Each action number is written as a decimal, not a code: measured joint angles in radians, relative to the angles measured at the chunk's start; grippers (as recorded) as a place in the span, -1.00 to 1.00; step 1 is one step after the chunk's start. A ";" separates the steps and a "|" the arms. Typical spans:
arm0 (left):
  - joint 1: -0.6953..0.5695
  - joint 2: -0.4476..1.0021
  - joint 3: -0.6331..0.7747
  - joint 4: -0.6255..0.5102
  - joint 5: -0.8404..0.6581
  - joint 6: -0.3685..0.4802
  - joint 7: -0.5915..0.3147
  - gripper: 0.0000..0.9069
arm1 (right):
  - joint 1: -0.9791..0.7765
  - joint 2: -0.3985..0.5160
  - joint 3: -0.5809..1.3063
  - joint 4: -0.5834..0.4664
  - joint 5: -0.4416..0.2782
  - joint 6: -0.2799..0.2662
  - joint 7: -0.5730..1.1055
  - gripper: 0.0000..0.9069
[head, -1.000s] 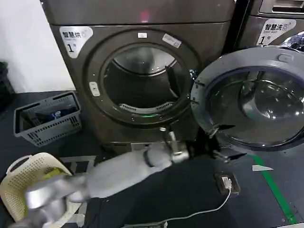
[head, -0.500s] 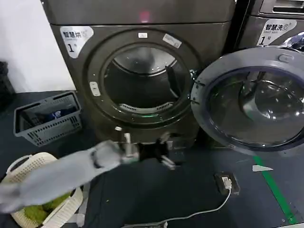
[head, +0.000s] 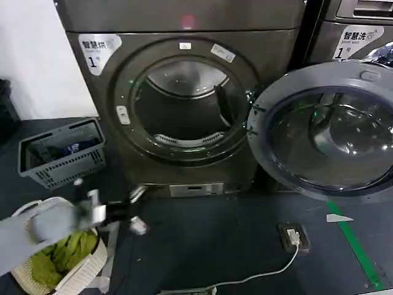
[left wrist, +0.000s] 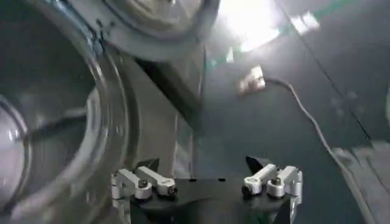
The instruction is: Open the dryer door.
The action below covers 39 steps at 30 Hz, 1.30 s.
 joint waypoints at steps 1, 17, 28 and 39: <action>0.020 0.031 -0.008 -0.007 0.001 -0.003 -0.011 1.00 | 0.002 0.000 0.001 0.000 -0.003 0.000 0.000 1.00; 0.118 0.257 0.018 0.100 0.162 -0.044 -0.022 1.00 | 0.026 0.016 -0.035 -0.016 -0.008 0.004 -0.003 1.00; 0.124 0.309 -0.003 0.190 0.273 -0.072 0.081 1.00 | 0.026 0.017 -0.036 -0.027 -0.008 0.008 -0.004 1.00; 0.124 0.310 -0.008 0.227 0.370 -0.085 0.110 1.00 | 0.022 0.020 -0.030 -0.018 -0.006 0.011 -0.004 1.00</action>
